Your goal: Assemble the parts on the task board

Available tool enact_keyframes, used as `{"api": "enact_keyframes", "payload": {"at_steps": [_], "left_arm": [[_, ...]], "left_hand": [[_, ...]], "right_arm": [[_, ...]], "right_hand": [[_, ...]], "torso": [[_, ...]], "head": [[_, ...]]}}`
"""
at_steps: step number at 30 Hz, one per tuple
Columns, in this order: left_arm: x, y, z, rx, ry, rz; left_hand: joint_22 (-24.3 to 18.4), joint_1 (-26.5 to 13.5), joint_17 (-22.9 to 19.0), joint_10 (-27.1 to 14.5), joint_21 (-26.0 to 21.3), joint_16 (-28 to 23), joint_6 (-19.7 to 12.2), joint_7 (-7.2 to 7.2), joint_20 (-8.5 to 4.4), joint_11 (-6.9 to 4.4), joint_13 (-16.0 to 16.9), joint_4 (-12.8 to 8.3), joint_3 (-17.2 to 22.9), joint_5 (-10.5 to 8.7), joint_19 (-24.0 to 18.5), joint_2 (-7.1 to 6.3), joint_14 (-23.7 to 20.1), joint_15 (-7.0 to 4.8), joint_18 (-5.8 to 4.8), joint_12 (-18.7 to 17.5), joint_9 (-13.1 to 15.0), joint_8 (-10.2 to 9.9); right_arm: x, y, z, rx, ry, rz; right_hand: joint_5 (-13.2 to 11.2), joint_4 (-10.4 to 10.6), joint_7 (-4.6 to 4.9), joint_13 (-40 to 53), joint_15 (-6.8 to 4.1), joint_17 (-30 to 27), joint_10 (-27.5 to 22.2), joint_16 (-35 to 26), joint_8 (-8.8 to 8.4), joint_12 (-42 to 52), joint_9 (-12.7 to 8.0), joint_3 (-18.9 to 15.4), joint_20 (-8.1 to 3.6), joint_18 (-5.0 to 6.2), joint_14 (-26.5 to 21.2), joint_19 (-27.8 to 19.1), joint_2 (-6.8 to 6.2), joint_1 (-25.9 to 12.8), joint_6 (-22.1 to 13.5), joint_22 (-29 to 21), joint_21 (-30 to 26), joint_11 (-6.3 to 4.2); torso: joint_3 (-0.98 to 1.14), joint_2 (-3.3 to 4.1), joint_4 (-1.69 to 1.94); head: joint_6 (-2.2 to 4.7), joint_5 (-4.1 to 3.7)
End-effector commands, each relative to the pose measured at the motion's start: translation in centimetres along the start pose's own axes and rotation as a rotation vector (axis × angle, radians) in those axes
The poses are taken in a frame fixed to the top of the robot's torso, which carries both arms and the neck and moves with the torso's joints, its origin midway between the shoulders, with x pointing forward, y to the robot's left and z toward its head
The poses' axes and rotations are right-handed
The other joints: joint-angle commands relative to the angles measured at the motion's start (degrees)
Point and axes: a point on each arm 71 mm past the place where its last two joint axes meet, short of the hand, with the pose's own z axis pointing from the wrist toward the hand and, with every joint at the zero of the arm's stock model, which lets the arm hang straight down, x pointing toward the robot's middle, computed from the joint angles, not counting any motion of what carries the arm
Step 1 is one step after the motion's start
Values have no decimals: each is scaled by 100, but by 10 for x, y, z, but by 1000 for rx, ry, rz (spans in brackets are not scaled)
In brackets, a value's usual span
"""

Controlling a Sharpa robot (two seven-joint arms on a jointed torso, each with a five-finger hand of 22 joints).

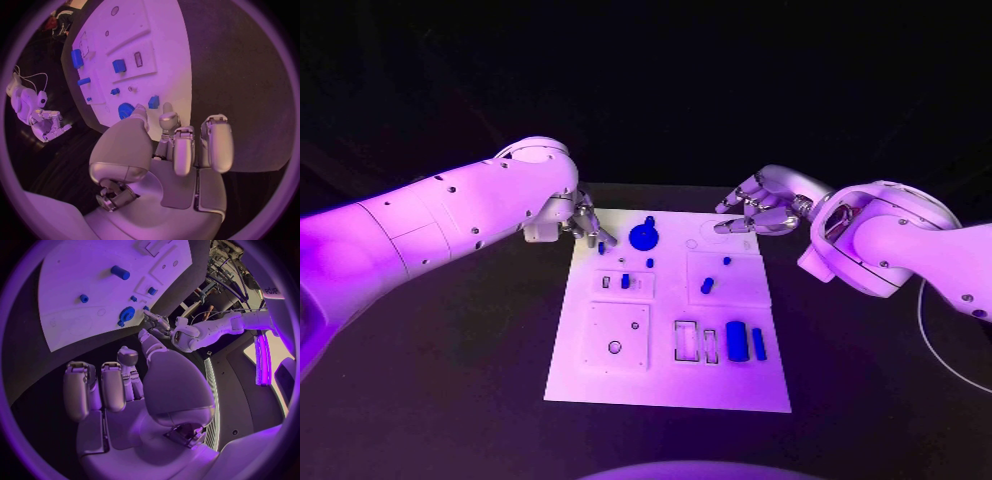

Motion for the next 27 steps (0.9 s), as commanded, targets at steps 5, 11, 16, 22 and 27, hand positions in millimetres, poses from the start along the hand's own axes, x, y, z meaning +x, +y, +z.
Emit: {"api": "enact_keyframes", "payload": {"at_steps": [5, 11, 16, 22, 27], "left_arm": [[3, -3, 0, 16, 28, 2], [2, -4, 0, 19, 19, -5], [3, -4, 0, 23, 19, -8], [4, -5, 0, 33, 36, -14], [4, -4, 0, 35, 49, -15]], "left_hand": [[332, 97, 1509, 47, 5, 18, 71, -15, -33, -19, -11, -24, -58, 19, 81, 104, 612, -4, -25, 26, 49, 73], [327, 176, 1509, 39, -1, 18, 64, -21, -41, -25, -28, -38, -67, 19, 78, 153, 612, -11, -24, 16, 86, 100], [327, 297, 1509, 40, -5, 18, 60, -29, -50, -33, -35, -79, -79, 19, 77, 184, 612, -18, -23, 16, 137, 141], [313, 534, 1509, 22, -23, 18, 59, -43, -60, -45, -67, -199, -63, 19, 67, 234, 612, -29, -19, -4, 221, 211], [323, 560, 1509, 22, -16, 18, 65, -46, -62, -48, -67, -211, -64, 19, 71, 245, 612, -30, -22, -4, 237, 225]], "right_arm": [[2, 0, 1, -3, 17, -7], [2, 0, 1, 0, 19, -8], [3, 0, 1, 1, 21, -8], [3, 0, 2, 2, 22, -8], [3, 0, 2, 2, 22, -8]], "right_hand": [[30, -17, -14, 23, -7, 9, 27, -24, 25, 48, 5, -35, -11, 14, 243, -41, 49, 5, 45, 72, -18, -17], [31, -19, -14, 39, -7, 4, 39, -27, 25, 70, 5, -35, -11, 14, 243, -41, 53, 12, 46, 72, -18, -17], [31, -19, -14, 39, -7, 4, 39, -27, 25, 70, 5, -35, -11, 14, 243, -41, 53, 12, 46, 72, -18, -17], [31, -19, -14, 39, -7, 4, 39, -27, 25, 70, 5, -35, -11, 14, 243, -41, 53, 12, 46, 72, -18, -17], [31, -19, -14, 39, -7, 4, 39, -27, 25, 70, 5, -35, -11, 14, 243, -41, 53, 12, 46, 72, -18, -17]], "torso": [[3, -3, 6], [5, 1, 2], [4, 0, -1], [2, -1, 4], [4, -3, 4]], "head": [[-9, -7], [-4, -6], [-8, -7], [-22, -11], [-25, -13]]}}
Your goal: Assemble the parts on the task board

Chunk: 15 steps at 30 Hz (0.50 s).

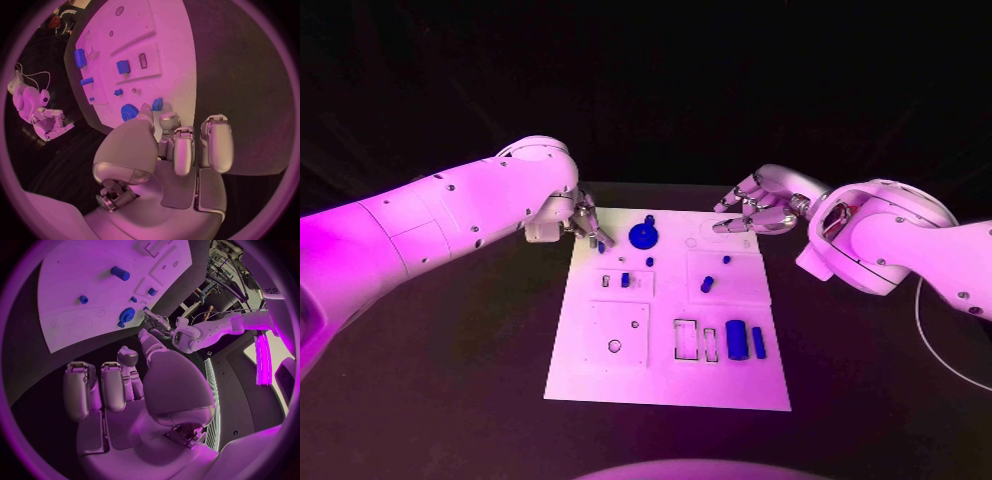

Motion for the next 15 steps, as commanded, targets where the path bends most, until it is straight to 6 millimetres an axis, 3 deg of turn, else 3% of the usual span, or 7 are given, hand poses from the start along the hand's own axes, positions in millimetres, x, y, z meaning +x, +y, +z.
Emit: {"api": "enact_keyframes", "payload": {"at_steps": [1, 15], "left_arm": [[2, -2, 0, 19, 31, 0], [2, -2, 0, 17, 26, -8]], "left_hand": [[325, 47, 1510, 3, -15, 18, 37, -18, -41, -27, -4, -36, 14, 20, 52, 5, 612, -30, -21, -3, 7, 34], [329, 53, 1510, 14, -17, 18, 72, -33, -47, -38, 2, -30, -42, 19, 51, 3, 612, -37, -22, 8, 74, 98]], "right_arm": [[2, 0, 0, -1, 13, -7], [2, 0, 1, -3, 11, -5]], "right_hand": [[31, -3, 5, 5, -7, 4, 39, -27, 25, 32, 5, -19, -11, 15, 243, -41, 53, 12, 27, 74, -19, -18], [30, -5, 5, -2, -8, -2, 38, -32, 27, 27, 5, -22, -12, 16, 242, -44, 60, 22, 30, 69, -21, -18]], "torso": [[-2, -2, 2], [-3, -2, 1]], "head": [[-4, -5], [-13, 2]]}}
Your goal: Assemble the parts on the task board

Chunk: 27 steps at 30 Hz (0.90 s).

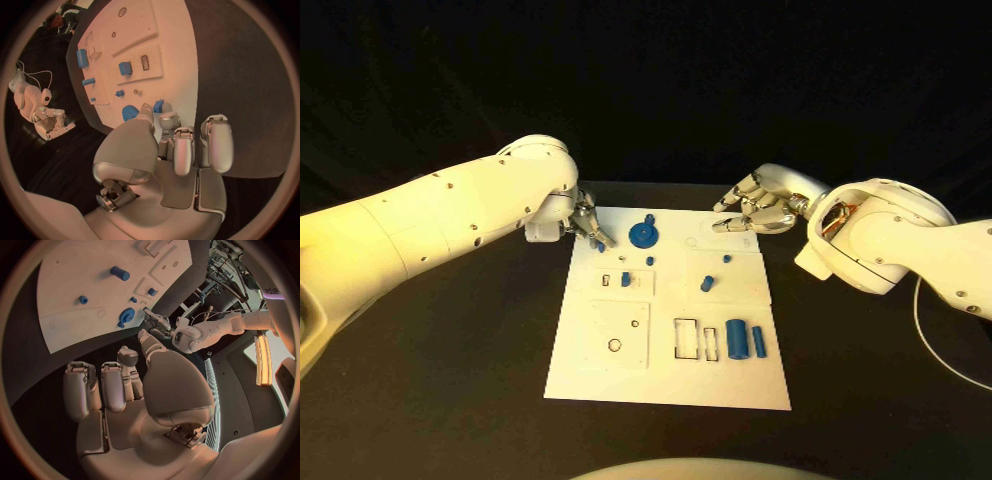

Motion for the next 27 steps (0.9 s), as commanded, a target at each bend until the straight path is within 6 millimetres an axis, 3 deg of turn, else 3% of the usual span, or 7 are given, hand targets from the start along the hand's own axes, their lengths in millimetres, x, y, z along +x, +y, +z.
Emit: {"api": "enact_keyframes", "payload": {"at_steps": [1, 4, 10, 14, 21, 25, 27], "left_arm": [[1, -2, 0, 11, 9, -2], [0, -2, 0, 15, -1, -11], [0, -3, 0, 25, -6, -20], [0, -4, 0, 33, 0, -18], [1, -4, 0, 55, 7, -16], [1, -1, -2, 74, -3, -35], [1, 1, -3, 87, -8, -54]], "left_hand": [[329, 62, 1505, 14, -17, 17, 51, -13, -48, -40, 2, -18, -22, 19, 51, 13, 612, -38, -22, 8, 17, 28], [328, 216, 1505, 15, -21, 17, 34, -36, -57, -62, -4, -84, 80, 22, 49, 170, 612, -53, -20, 7, 56, 50], [327, 866, 1505, -33, -29, 17, -144, -90, -100, -119, -48, -475, 601, 26, 45, 536, 612, -104, -18, -46, 101, -2], [321, 1124, 1505, -78, -40, 17, -225, -85, -119, -122, -83, -684, 939, 25, 38, 545, 612, -114, -18, -97, 111, -48], [357, 1082, 1505, -94, -28, 17, -255, -43, -96, -74, -128, -842, 1793, 9, 39, 241, 612, -80, -25, -149, 168, -89], [366, 865, 1505, -59, -30, 17, -234, -29, -90, -71, -119, -857, 2430, 8, 35, -25, 612, -72, -22, -131, 236, -62], [373, 645, 1505, -23, -32, 17, -228, -38, -88, -63, -106, -844, 2875, 31, 35, -243, 612, -82, -22, -105, 287, -41]], "right_arm": [[1, 0, 0, -3, 9, -6], [1, 0, 0, -3, 10, -5], [2, 0, 0, -3, 14, -5], [3, 0, 0, -2, 19, -6], [3, -1, 1, 1, 26, -7], [3, -2, 1, 3, 28, -6], [3, -2, 1, 4, 29, -5]], "right_hand": [[30, -5, 5, -1, -8, -2, 38, -31, 27, 27, 5, -22, -12, 15, 242, -44, 37, -1, 30, 70, -21, -18], [30, -5, 5, -1, -8, -2, 38, -31, 27, 27, 5, -22, -12, 15, 242, -44, 37, -1, 30, 70, -21, -18], [30, -5, 5, -1, -8, -2, 38, -31, 27, 27, 5, -22, -12, 15, 242, -44, 37, -1, 30, 70, -21, -18], [31, -3, 4, 6, -9, 0, 43, -31, 29, 36, 6, -24, -12, 16, 243, -45, 42, 0, 33, 67, -22, -18], [34, -2, 4, -1, -9, -9, 40, -36, 30, 29, 6, -24, -13, 17, 241, -49, 48, 2, 36, 62, -25, -19], [41, -2, 3, -3, -9, -18, 39, -43, 32, 27, 6, -25, -13, 17, 239, -50, 52, 7, 39, 60, -26, -19], [44, -3, 3, -15, -9, -21, 31, -45, 32, 13, 7, -25, -13, 20, 239, -57, 52, 9, 39, 49, -31, -19]], "torso": [[1, 0, -1], [1, 1, -1], [3, 1, -3], [4, -2, 0], [4, -1, -2], [5, -7, 4], [4, -9, 8]], "head": [[-1, 5], [-9, 8], [-16, 5], [-30, 5], [-28, 12], [-26, 8], [-13, 1]]}}
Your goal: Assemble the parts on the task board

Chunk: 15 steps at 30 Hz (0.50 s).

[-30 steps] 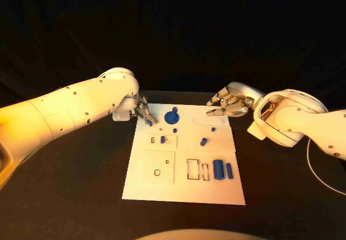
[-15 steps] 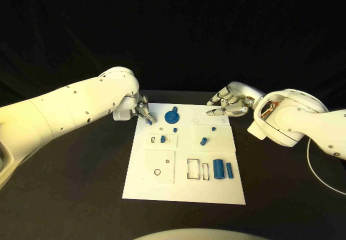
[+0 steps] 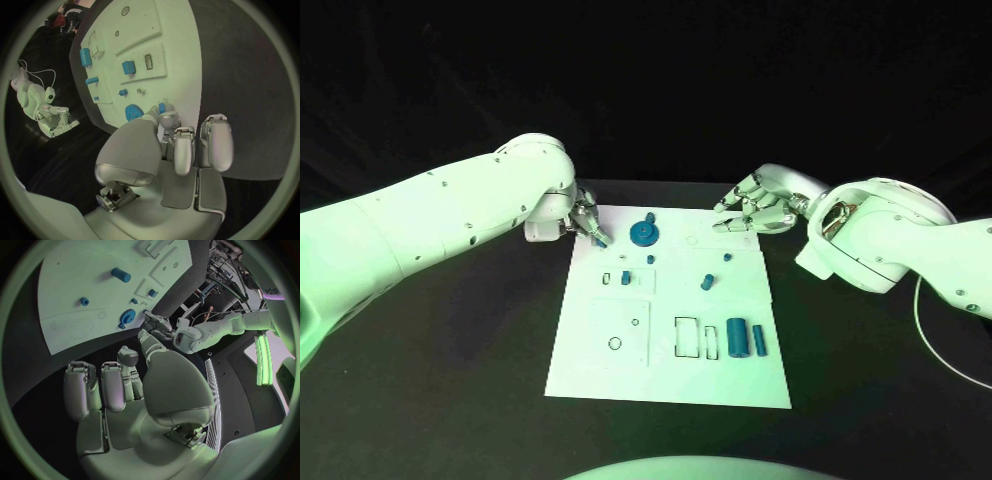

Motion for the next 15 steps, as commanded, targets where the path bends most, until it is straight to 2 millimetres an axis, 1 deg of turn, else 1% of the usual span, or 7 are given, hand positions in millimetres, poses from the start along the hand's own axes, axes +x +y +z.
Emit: {"api": "enact_keyframes", "payload": {"at_steps": [1, 3, 5, 6, 10, 12, 15], "left_arm": [[0, -1, -3, 58, -8, -49], [1, 2, -5, 79, -16, -85], [1, 5, -8, 102, -30, -128], [1, 6, -10, 113, -35, -148], [6, 11, -18, 156, -56, -205], [9, 12, -21, 167, -69, -207], [16, 14, -25, 182, -92, -189]], "left_hand": [[374, -259, 1507, 81, -3, 17, 43, 1, -6, -12, 44, -599, 1096, 26, 34, -279, 592, -13, -22, 50, 57, 43], [385, -342, 1507, 105, 3, 17, 44, -7, -11, -16, 71, -587, 1239, 14, 39, -319, 592, -16, -25, 79, 74, 52], [388, -403, 1507, 123, 2, 17, 50, -12, -17, -23, 86, -602, 1379, 16, 40, -369, 592, -23, -24, 98, 94, 68], [382, -420, 1507, 136, -3, 17, 56, -18, -20, -29, 97, -623, 1456, 11, 37, -393, 592, -27, -23, 110, 104, 78], [379, -542, 1507, 175, -14, 17, 74, -24, -32, -37, 115, -723, 1825, 14, 36, -530, 592, -36, -20, 137, 150, 117], [387, -588, 1507, 185, -11, 17, 81, -21, -33, -39, 112, -775, 1972, 18, 41, -586, 592, -35, -22, 139, 165, 130], [401, -697, 1507, 210, -5, 17, 103, -25, -32, -43, 109, -839, 2201, 17, 49, -680, 592, -36, -25, 145, 189, 153]], "right_arm": [[2, 0, 0, 0, 19, -4], [2, -1, 1, 1, 20, -3], [2, -1, 1, 2, 21, -2], [2, -1, 1, 3, 21, -2], [1, -3, 1, 5, 18, 0], [1, -3, 2, 5, 15, 0], [1, -3, 2, 5, 10, 2]], "right_hand": [[22, -3, 3, -11, -9, -8, 10, -22, 32, 13, 6, -25, 8, 19, 239, -36, 52, 9, 39, 46, -31, 2], [23, -4, 3, -22, -9, -18, 2, -28, 32, 0, 6, -26, 8, 22, 237, -42, 52, 10, 39, 36, -35, 2], [23, -4, 3, -22, -9, -18, 2, -28, 32, 0, 6, -26, 8, 22, 237, -42, 52, 10, 39, 36, -35, 2], [23, -4, 3, -22, -9, -18, 2, -28, 32, 0, 6, -26, 8, 22, 237, -42, 52, 10, 39, 36, -35, 2], [25, -4, 3, -27, -9, -23, -1, -32, 32, -6, 6, -28, 8, 24, 236, -48, 51, 10, 40, 27, -39, 2], [25, -4, 3, -27, -9, -23, -1, -32, 32, -6, 6, -28, 8, 24, 236, -48, 51, 10, 40, 27, -39, 2], [27, -3, 3, -39, -9, -35, -10, -39, 33, -22, 6, -31, 8, 26, 233, -55, 49, 10, 40, 16, -44, 2]], "torso": [[-1, -6, 9], [-1, -6, 7], [7, 0, -8], [8, -3, -7], [-11, 4, -1], [-10, 2, 3], [0, -6, 15]], "head": [[18, -16], [29, -31], [55, -27], [54, -30], [74, -47], [73, -47], [62, -38]]}}
